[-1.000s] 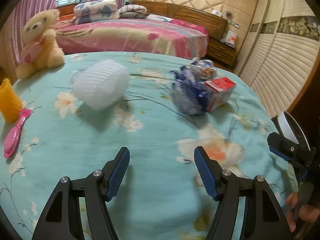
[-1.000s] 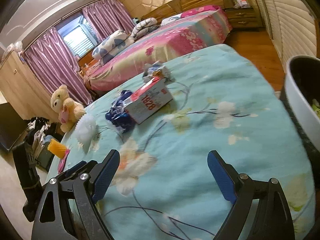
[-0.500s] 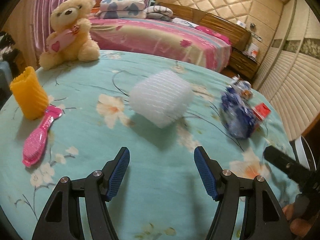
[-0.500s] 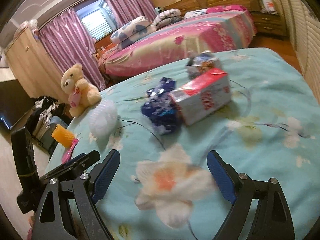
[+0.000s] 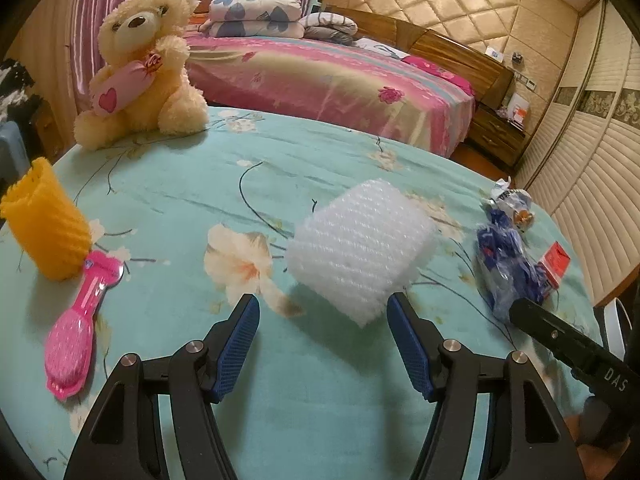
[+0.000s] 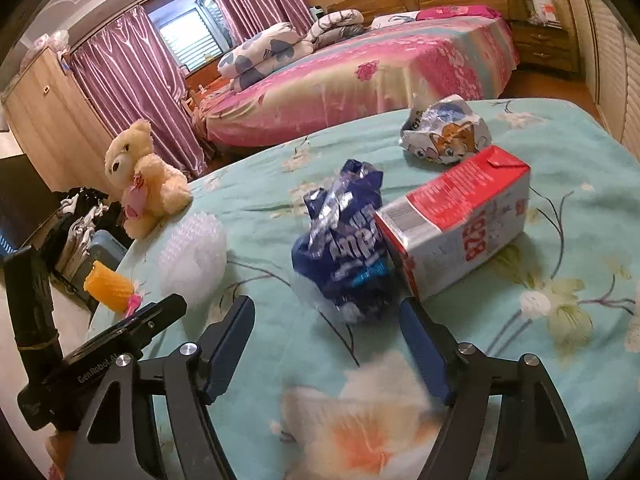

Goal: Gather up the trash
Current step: 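Grasp the white foam net with the left gripper while the right gripper grasps the blue Ampo bag, then carry the white foam net and blue bag over the bin while both grippers open to drop them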

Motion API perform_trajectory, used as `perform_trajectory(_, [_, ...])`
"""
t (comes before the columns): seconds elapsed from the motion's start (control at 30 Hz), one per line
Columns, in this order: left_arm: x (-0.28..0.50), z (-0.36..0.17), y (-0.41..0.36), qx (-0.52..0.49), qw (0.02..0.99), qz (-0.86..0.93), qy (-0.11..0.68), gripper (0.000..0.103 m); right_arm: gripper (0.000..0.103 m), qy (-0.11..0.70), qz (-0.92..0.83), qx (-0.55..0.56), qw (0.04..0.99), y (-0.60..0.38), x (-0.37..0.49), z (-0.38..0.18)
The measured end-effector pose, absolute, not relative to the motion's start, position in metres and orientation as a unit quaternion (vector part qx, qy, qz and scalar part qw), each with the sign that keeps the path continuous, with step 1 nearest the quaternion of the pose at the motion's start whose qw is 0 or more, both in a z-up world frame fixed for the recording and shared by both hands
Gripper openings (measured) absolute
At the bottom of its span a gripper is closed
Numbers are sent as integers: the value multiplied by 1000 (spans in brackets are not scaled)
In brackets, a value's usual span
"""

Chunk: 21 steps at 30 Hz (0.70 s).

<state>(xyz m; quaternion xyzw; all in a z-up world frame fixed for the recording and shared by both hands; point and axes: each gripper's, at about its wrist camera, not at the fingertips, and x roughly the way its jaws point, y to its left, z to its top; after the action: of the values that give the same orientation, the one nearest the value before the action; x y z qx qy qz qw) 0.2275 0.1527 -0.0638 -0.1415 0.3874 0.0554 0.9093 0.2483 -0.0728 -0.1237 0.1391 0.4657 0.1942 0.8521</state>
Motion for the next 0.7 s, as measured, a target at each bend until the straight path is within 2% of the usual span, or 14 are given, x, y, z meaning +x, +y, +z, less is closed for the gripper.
perform_trajectory(0.1, [233,-66,153,-138,911,55,386,61,61,467,192,144,851,-70,254,-126])
perform_trajectory(0.17, [237,-68,153,-137,909,49,391,41,41,470,188,145,850,-70,258,-128])
perform_trajectory(0.2, [239,-71,154,-138,907,46,396,35,41,473,186,145,849,-70,259,-130])
perform_trajectory(0.23, [241,-72,153,-138,905,42,400,26,39,474,186,148,848,-70,260,-131])
perform_trajectory(0.37, [239,-69,152,-129,909,38,394,13,31,469,193,150,849,-73,253,-129])
perform_trajectory(0.7, [212,-60,135,-134,914,12,384,11,30,451,221,153,851,-91,213,-107])
